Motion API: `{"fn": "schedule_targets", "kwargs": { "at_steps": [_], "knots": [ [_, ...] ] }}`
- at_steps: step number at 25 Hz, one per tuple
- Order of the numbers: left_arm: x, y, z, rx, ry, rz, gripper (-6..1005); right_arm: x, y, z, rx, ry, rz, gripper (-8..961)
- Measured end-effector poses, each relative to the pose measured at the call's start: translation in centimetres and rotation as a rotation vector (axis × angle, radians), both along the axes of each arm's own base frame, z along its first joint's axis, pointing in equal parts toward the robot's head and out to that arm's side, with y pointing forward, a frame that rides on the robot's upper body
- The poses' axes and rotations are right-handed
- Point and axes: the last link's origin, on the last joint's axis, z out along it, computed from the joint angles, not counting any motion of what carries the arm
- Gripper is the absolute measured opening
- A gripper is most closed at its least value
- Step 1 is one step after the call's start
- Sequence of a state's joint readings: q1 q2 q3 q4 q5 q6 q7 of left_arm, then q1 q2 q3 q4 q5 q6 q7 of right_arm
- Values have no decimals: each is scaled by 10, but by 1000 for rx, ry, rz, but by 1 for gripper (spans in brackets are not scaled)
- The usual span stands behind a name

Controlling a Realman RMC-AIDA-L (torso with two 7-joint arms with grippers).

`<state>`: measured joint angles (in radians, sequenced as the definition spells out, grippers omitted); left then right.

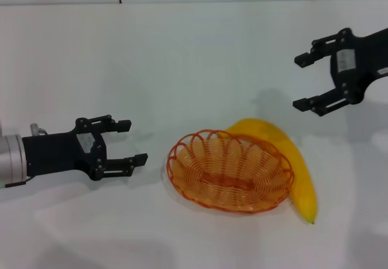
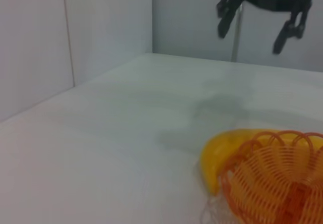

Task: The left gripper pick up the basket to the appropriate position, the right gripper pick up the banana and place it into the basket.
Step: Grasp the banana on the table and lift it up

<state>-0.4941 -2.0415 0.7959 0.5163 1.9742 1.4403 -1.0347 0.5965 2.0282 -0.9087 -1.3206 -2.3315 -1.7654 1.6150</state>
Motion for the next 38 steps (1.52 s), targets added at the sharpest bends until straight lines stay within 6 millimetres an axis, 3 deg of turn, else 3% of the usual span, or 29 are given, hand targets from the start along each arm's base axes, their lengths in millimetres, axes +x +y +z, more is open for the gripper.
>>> {"fn": "schedule_targets", "kwargs": {
  "at_steps": [13, 25, 38],
  "knots": [
    [2, 0, -3, -10, -11, 0, 818, 16, 16, -51, -18, -133, -64, 832],
    [3, 0, -4, -7, -19, -2, 818, 34, 20, -69, -11, -174, -100, 832],
    [3, 1, -4, 3, -26, 7, 819, 33, 19, -79, -43, -168, -108, 832]
  ]
}}
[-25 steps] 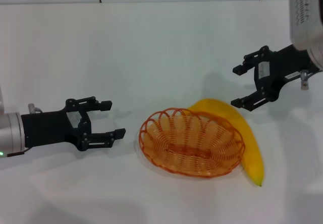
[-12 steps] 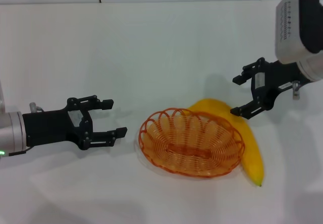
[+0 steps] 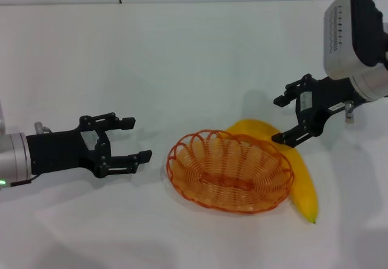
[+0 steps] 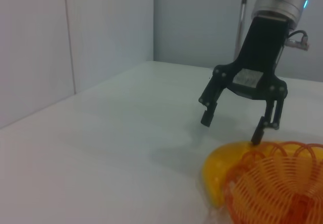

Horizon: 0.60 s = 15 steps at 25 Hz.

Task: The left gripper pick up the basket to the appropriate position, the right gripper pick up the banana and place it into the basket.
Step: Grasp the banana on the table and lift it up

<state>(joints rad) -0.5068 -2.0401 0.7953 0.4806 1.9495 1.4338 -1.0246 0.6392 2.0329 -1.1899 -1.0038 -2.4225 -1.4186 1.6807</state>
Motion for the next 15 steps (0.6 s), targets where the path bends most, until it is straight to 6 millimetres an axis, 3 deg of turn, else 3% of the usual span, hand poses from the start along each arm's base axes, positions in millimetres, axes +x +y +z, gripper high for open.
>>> {"fn": "schedule_targets", "kwargs": {
  "at_steps": [15],
  "knots": [
    [-1, 0, 2, 11, -9, 7, 818, -1, 0, -4, -30, 4, -17, 833]
  ]
}}
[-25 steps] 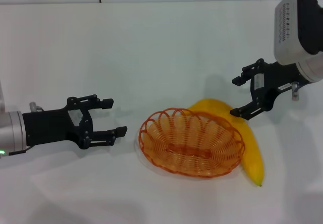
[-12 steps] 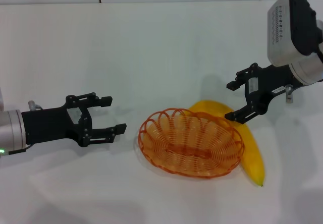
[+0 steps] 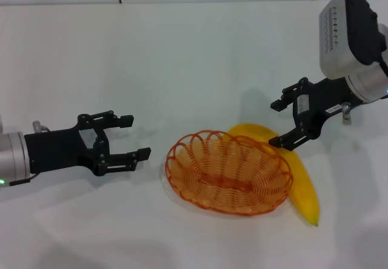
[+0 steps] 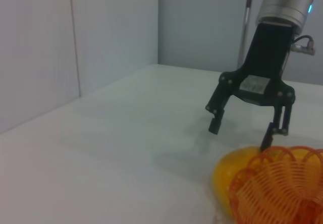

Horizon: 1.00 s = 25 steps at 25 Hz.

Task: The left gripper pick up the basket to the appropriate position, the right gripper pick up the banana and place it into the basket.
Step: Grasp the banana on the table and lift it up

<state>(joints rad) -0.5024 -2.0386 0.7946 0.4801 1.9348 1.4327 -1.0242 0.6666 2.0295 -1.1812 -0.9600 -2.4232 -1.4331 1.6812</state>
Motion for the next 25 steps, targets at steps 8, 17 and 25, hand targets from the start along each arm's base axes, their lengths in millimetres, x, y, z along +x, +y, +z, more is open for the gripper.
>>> {"fn": "schedule_targets", "kwargs": {
  "at_steps": [8, 17, 25],
  "knots": [
    [0, 0, 1, 7, -7, 3, 818, -4, 0, 1, -9, 13, -7, 832],
    [0, 0, 1, 11, -12, 6, 819, -11, -1, 5, -19, 18, 2, 833],
    [0, 1, 2, 17, -16, 7, 819, -9, -1, 5, -20, 9, -5, 832]
  ]
}}
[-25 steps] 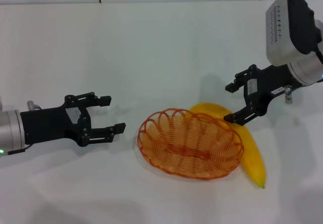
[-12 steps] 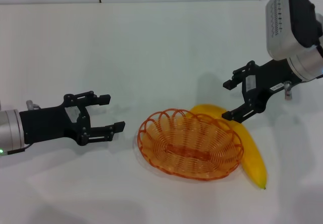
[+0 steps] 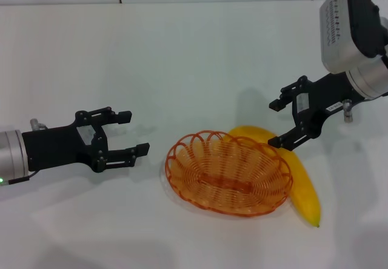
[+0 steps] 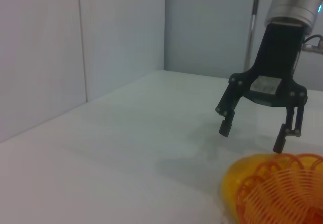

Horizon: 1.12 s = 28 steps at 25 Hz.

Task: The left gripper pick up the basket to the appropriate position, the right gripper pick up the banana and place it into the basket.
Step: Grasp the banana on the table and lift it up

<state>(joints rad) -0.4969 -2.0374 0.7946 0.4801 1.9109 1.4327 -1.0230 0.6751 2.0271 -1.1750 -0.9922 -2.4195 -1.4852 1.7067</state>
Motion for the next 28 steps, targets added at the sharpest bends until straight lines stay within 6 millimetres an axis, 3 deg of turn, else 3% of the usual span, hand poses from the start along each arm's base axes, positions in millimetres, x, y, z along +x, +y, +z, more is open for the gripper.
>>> {"fn": "schedule_targets", "kwargs": {
  "at_steps": [28],
  "knots": [
    [2, 2, 1, 7, -8, -1, 818, 12, -5, -4, -22, -55, -49, 833]
  ]
}}
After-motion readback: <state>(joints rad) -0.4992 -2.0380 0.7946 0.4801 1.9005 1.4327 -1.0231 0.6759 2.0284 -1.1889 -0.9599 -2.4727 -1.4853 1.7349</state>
